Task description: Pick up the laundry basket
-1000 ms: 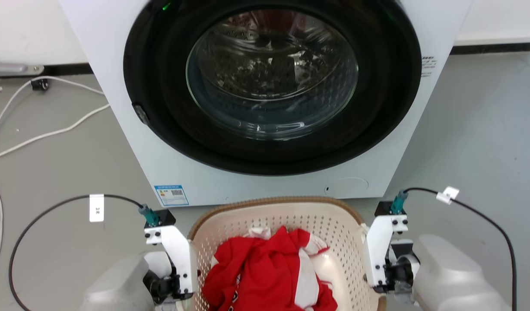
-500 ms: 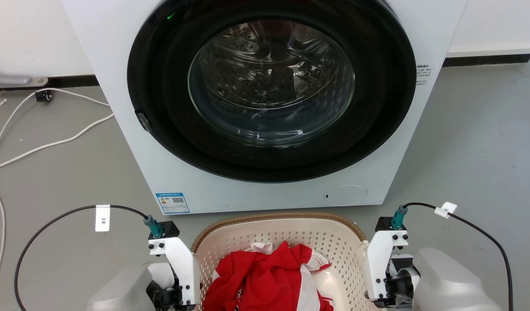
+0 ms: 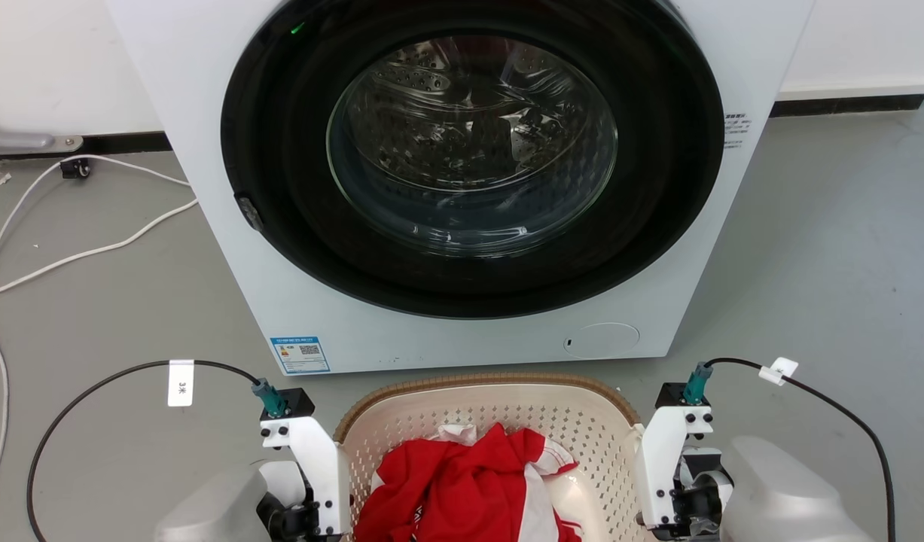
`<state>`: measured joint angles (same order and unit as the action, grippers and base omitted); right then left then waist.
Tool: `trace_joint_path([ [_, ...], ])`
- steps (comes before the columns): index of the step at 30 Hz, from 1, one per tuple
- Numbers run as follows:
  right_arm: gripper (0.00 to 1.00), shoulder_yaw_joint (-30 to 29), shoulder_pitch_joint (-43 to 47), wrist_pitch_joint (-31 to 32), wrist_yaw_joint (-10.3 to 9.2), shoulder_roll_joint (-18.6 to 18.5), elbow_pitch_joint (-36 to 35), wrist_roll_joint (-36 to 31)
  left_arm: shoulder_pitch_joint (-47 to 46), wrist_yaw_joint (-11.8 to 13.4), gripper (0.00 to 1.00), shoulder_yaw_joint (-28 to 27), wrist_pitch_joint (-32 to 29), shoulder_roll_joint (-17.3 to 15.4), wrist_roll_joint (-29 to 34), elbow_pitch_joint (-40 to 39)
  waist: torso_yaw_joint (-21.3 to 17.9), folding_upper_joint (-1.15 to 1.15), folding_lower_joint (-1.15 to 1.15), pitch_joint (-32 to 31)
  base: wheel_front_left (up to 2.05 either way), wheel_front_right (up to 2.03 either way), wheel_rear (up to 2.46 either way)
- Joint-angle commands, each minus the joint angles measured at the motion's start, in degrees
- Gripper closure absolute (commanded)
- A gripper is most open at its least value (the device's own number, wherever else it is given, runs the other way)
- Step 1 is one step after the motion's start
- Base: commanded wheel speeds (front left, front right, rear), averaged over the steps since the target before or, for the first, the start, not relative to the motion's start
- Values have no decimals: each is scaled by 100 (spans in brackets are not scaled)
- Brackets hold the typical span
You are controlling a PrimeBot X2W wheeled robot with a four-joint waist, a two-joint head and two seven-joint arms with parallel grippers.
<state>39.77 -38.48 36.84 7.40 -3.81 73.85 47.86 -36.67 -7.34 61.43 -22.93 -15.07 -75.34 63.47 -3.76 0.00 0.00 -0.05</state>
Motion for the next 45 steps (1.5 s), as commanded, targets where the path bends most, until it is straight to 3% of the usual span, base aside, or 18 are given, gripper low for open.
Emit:
trace_joint_path([
  [1, 100, -10, 46, 13, 16, 35, -5, 17, 9, -26, 100, 22, 49, 19, -29, -52, -3, 0, 0, -1, 0, 0, 0],
  [45, 100, -219, 193, 39, 17, 90, -10, -35, -3, -27, 100, 267, 252, 88, -391, 32, -14, 0, 0, -21, 0, 0, 0],
])
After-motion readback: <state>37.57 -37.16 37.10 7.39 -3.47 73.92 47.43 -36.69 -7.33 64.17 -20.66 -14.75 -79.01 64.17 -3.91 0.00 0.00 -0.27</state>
